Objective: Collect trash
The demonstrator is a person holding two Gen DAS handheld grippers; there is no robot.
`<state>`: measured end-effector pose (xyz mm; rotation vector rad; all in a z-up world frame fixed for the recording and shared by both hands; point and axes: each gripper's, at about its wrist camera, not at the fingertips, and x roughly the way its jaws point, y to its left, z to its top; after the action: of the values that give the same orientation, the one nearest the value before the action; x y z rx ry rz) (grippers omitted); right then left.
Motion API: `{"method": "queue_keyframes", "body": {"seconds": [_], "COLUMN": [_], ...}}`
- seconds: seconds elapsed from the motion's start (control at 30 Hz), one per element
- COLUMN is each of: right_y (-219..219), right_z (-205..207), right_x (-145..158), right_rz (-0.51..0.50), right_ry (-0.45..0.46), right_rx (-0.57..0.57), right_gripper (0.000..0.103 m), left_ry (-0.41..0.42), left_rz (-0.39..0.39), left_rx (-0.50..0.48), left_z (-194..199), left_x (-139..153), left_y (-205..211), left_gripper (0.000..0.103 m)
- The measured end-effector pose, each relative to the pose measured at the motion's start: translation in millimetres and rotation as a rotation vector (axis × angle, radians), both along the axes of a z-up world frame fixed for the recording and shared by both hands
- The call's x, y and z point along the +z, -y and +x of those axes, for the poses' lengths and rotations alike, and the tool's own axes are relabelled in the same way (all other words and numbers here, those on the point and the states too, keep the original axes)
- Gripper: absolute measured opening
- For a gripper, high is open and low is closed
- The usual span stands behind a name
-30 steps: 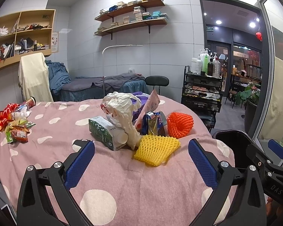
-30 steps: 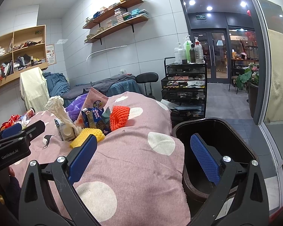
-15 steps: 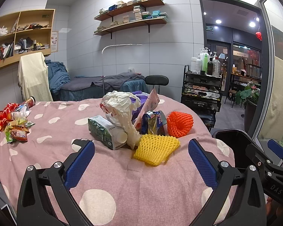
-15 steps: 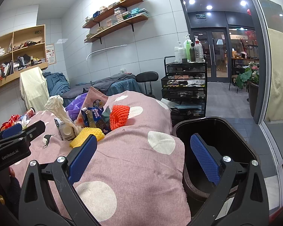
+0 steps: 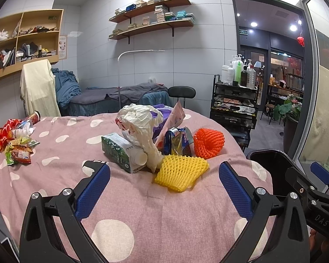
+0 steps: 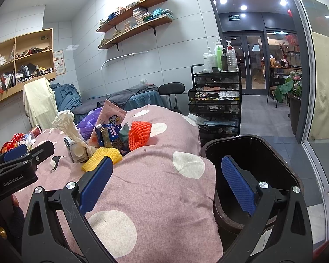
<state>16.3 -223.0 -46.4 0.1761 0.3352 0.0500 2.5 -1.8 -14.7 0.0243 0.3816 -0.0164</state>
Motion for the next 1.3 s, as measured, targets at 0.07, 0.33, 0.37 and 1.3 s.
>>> {"method": "queue_keyframes", "body": {"seconds": [0.07, 0.33, 0.37, 1.3], "right_y": [0, -3, -2, -15], "right_z": [0, 1, 1, 53], "right_x": [0, -3, -3, -13], "right_rz": [-0.001, 0.000, 0.001, -0.043], "right_ry": [0.000, -0.009, -0.010, -0.169], "right_rx": [0.000, 0.001, 0.002, 0.085], "right_gripper": [0.098, 0.098, 0.098, 0.098], "left_ry": [0.000, -0.005, -0.005, -0.287], "left_rz": [0.000, 0.000, 0.000, -0.019], "left_rx": [0.000, -0.001, -0.001, -0.084], "left_z": [0, 0, 1, 44], "left_x": [0, -1, 0, -27], "left_y": [0, 0, 0, -23], "left_gripper": [0.098, 0.098, 0.098, 0.098]}}
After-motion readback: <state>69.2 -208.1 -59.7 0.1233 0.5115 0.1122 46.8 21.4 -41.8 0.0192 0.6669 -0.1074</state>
